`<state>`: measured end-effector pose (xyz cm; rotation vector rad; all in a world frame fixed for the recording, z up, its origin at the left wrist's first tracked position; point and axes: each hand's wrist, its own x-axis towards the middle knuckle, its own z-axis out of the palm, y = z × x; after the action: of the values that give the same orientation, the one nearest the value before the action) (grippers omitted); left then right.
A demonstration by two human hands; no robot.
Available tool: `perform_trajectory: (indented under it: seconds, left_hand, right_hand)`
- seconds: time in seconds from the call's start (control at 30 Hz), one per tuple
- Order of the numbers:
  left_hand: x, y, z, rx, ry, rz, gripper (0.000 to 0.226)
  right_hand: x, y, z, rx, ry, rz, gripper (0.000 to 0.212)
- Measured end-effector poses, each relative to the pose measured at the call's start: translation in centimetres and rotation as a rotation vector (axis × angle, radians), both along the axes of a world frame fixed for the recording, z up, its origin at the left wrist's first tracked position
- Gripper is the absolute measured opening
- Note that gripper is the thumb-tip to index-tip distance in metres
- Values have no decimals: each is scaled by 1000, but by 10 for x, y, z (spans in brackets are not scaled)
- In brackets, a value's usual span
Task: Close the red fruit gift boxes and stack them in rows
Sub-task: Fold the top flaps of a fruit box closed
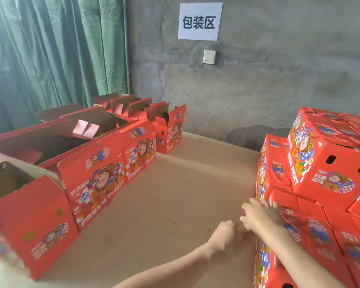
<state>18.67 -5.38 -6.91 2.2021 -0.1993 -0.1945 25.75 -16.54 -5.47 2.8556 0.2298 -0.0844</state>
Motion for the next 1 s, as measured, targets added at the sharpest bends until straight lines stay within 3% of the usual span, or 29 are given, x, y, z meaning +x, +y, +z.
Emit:
perform_trajectory:
  seconds: [0.07,0.17,0.37,0.47,0.6,0.83,0.9,1.0]
  left_hand:
    - [-3,48,3,-20,-43,124,26]
    - [-15,134,6,-59,-75,343,21]
    - [-61,304,23,57,-254,720,16]
    - [-79,370,41,121,-382,796,20]
    - [-90,435,58,148,-505,839,25]
    - [-72,502,72,327,-404,660,32]
    - [-57,512,75,384,-313,575,34]
    - [-39,521,72,501,-182,372,31]
  right_hand:
    - [-8,37,1,276,-62,187,34]
    - [-26,105,1,659,78,430,30]
    - [-55,264,-16,731,338,584,37]
    - [-65,330,-17,840,370,535,44]
    - [-65,403,-6,1043,405,316,60]
    - [-30,477,28,1276,511,-87,90]
    - [-18,479,36,1185,500,-104,73]
    - [-7,476,36,960,414,-41,21]
